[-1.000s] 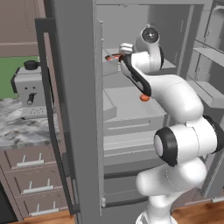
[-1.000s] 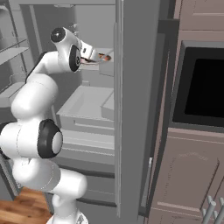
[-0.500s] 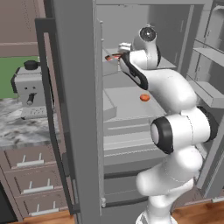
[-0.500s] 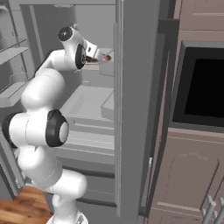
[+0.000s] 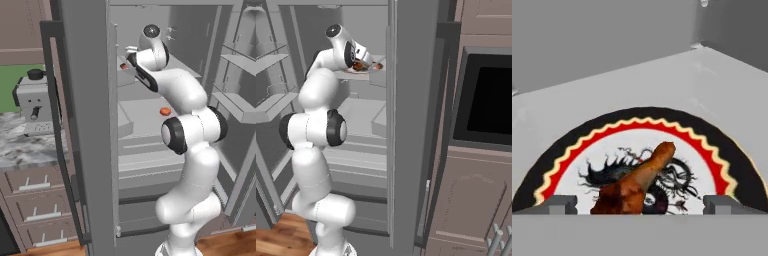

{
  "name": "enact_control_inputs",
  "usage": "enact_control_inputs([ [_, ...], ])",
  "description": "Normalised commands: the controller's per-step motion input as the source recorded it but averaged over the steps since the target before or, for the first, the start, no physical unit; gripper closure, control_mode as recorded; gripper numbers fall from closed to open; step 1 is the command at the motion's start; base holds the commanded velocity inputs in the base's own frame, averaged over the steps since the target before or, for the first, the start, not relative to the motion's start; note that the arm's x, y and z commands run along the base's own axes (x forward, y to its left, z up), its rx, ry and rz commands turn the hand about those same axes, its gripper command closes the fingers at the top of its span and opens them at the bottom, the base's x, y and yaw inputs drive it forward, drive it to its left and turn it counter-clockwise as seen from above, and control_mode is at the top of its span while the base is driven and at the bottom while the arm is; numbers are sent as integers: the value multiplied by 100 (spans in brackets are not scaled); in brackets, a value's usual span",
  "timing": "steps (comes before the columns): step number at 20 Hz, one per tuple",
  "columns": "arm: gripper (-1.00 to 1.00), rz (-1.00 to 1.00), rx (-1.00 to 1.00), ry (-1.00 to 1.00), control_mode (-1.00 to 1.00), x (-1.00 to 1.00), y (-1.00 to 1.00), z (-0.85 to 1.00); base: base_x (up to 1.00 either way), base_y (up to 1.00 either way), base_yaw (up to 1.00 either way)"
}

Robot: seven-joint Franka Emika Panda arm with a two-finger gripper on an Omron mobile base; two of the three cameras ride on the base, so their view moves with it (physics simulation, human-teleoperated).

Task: Retrieve the chicken drumstick from the fridge and place it on the cutting board.

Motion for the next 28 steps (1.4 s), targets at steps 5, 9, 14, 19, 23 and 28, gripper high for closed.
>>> enact_control_inputs([
  [5, -100, -2, 0, 0, -100, 45, 12, -4, 0, 0, 0],
  [9, -100, 0, 0, 1, -100, 33, 0, -17, 0, 0, 0],
  [14, -100, 0, 0, 7, -100, 1, -4, -36, 0, 0, 0],
  [19, -100, 0, 0, 1, -100, 0, -1, -20, 0, 0, 0],
  [23, -100, 0, 0, 0, -100, 0, -2, -41, 0, 0, 0],
  [28, -100, 0, 0, 0, -100, 0, -8, -50, 0, 0, 0],
])
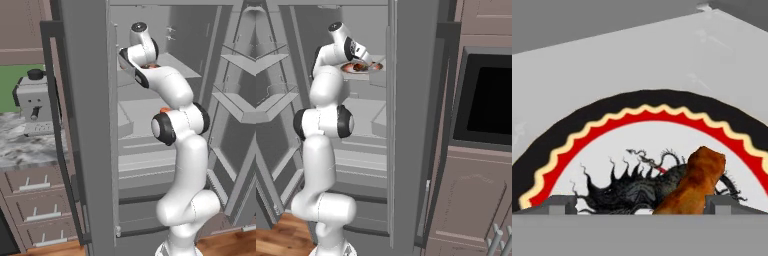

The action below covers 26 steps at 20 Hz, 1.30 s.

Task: Retrieve the chicken drumstick from the fridge and place it on the cutting board.

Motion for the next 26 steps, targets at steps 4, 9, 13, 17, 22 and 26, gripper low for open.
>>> enact_control_inputs([
  [4, -100, 0, 0, 0, -100, 0, -3, -45, 0, 0, 0],
  [9, -100, 0, 0, 0, -100, 0, -11, -54, 0, 0, 0],
  [13, 100, 0, 0, -2, -100, 0, -1, -36, 0, 0, 0],
  [17, 100, 0, 0, -1, -100, 0, 0, -9, 0, 0, 0],
  [22, 100, 0, 0, -1, -100, 0, 0, 0, 0, 0, 0],
  [26, 100, 0, 0, -24, -100, -1, 0, 0, 0, 0, 0],
])
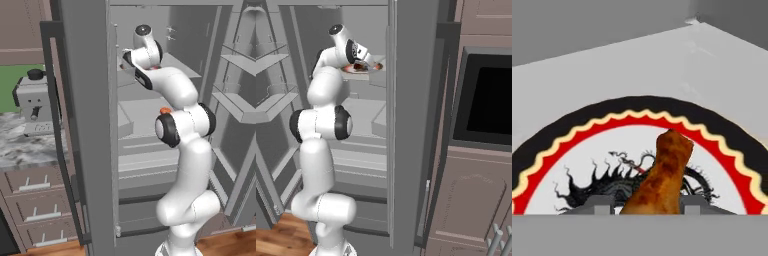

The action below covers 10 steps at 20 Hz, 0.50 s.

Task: Retrieve the chicken drumstick from the fridge and place it on the cutting board.

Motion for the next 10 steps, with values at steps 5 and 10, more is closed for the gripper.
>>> enact_control_inputs([
  [5, 100, 0, 0, -45, -100, -18, -5, 4, 0, 0, 0],
  [10, 100, 0, 2, -51, -100, -49, -20, 14, 0, 0, 0],
])
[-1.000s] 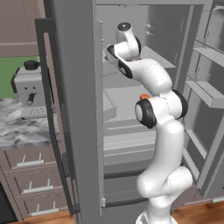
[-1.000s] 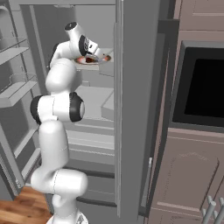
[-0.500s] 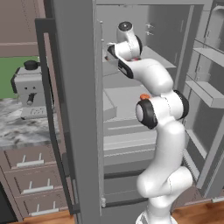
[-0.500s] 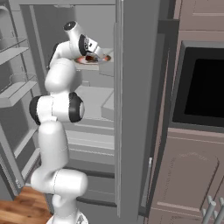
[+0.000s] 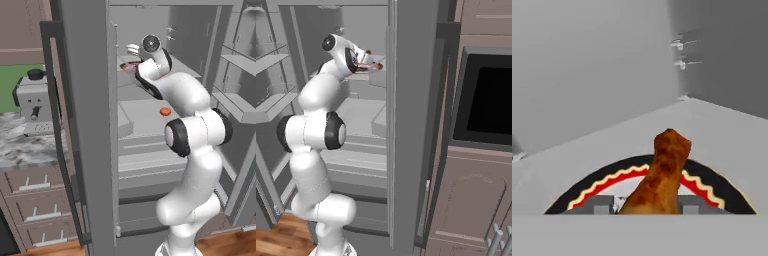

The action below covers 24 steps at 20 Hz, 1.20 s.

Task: Retrieve the chicken drumstick from the fridge and place it on the cutting board.

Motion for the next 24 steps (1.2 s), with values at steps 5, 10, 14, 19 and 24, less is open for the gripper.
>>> enact_control_inputs([
  [5, 100, 0, 0, -49, -100, -93, -5, 29, 0, 0, 0],
  [10, 100, 0, 0, -44, -100, -100, -2, 70, 0, 0, 0],
  [14, 100, 0, 0, -15, -100, -100, -1, 69, 0, 0, 0],
  [19, 100, 0, 0, 11, -100, -100, 0, 8, 0, 0, 0],
  [24, 100, 0, 0, 31, -100, -100, 0, 0, 0, 0, 0],
])
